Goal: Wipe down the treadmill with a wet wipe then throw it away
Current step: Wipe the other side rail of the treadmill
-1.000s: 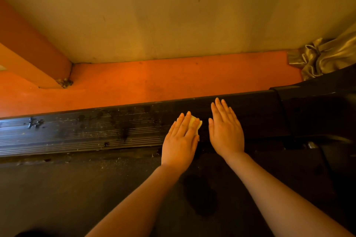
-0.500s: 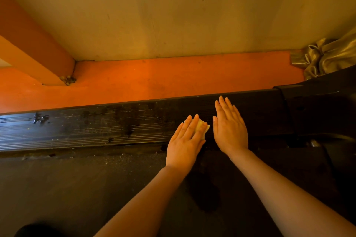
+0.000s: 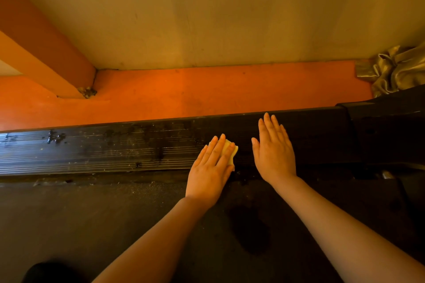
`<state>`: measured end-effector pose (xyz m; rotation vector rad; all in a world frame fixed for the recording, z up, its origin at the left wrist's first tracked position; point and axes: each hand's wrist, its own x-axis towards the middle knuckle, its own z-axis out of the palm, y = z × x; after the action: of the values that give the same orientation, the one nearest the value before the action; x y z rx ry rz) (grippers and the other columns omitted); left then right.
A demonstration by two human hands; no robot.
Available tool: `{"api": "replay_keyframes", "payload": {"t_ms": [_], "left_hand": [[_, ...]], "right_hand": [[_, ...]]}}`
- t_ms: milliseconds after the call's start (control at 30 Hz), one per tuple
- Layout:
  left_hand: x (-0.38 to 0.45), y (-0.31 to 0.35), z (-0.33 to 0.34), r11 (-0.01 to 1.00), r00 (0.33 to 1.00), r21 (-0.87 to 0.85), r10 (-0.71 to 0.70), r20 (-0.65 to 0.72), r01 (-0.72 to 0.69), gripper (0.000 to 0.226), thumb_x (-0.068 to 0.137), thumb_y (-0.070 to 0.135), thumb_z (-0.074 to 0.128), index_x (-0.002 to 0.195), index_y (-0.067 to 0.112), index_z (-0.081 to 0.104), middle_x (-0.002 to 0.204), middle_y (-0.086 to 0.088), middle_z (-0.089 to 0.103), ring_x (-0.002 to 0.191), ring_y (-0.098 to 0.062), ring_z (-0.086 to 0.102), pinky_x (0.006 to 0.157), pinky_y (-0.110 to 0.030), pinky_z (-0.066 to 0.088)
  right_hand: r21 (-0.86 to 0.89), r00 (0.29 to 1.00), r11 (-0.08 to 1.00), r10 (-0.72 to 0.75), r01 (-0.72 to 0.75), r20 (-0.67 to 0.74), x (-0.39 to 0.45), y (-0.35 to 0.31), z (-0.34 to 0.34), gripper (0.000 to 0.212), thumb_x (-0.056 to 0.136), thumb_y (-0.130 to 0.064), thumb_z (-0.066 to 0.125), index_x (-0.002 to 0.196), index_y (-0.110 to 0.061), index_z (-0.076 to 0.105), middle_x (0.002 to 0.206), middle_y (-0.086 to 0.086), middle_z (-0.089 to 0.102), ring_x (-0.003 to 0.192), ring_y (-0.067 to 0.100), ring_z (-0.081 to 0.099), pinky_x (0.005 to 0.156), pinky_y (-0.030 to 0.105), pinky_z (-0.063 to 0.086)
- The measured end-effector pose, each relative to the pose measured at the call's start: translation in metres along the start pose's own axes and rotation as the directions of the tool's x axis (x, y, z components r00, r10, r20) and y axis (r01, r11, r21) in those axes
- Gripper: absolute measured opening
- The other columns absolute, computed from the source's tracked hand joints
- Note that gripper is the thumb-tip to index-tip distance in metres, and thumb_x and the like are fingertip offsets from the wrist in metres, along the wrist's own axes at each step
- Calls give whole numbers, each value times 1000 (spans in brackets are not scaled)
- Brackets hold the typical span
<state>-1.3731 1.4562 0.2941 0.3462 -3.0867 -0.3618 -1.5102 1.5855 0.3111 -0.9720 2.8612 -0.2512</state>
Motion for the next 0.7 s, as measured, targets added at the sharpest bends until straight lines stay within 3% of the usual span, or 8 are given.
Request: {"api": "replay_keyframes", "payload": {"t_ms": [133,200,433,700], "left_hand": [[22,-3,-9,996,995,-34,-86,50,88,55,103,37,22,156,24,11,163,-4,-1,147,-17,-9,118,-32,-4],[39,-6,-12,992,990,-16,-127,67,128,56,105,35,24,156,24,3,163,-2,-10,146,-16,-18,118,-31,-7],[64,-12,-22,993,986,-2,-119,121,120,55,107,34,25,157,25,4,163,-3,-10,148,-15,-15,118,-28,-5],[25,-8,-15,997,994,-16,-73,87,75,55,104,33,31,156,24,14,163,-4,2,146,-16,-10,117,-29,-3]], "right_hand": [[1,998,998,-57,57,20,0,-12,3,58,104,-36,26,153,-7,19,162,10,11,150,22,4,120,35,3],[-4,997,997,-81,81,13,-3,-16,6,58,103,-37,27,152,-6,24,161,11,15,150,23,8,119,36,6],[-29,996,997,-71,70,-49,-5,-15,12,57,100,-37,30,147,-4,37,156,14,30,146,27,24,117,39,19],[-47,996,997,-60,57,-70,-5,-17,13,57,102,-37,24,144,-3,41,153,15,36,143,28,31,115,39,26]]}}
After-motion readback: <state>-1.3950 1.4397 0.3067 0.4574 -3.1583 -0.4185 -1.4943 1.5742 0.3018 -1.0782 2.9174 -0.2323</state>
